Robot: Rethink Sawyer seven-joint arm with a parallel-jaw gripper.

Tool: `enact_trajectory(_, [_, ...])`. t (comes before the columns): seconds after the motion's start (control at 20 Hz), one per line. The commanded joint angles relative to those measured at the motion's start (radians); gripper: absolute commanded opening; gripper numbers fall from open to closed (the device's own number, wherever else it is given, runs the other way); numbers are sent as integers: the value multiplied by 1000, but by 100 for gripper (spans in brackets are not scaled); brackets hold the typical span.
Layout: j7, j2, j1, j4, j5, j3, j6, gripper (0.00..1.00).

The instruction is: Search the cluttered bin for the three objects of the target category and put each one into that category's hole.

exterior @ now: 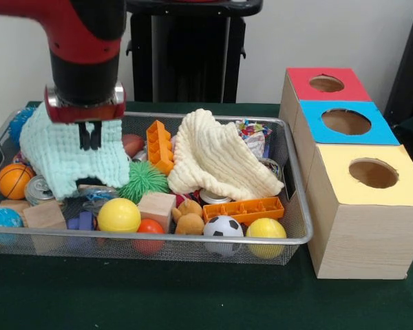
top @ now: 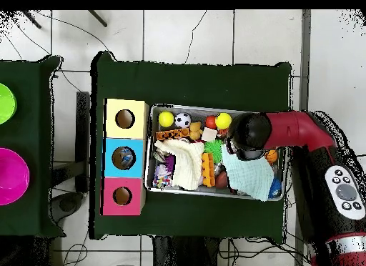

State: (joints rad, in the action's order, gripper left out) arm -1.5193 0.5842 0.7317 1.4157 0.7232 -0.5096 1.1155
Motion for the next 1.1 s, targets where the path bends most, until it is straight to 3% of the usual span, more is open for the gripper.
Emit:
enact_trajectory(0.05, [307, 150, 7, 77, -40, -37, 155, 0])
enact_trajectory(0.85, [239, 86, 54, 99, -45, -82, -36, 0])
enact_trajectory(0.9, [236, 84, 58, 102, -46, -87, -45, 100])
enact_trajectory(1.1, [191, 64, 90, 124, -98, -121, -114, 100])
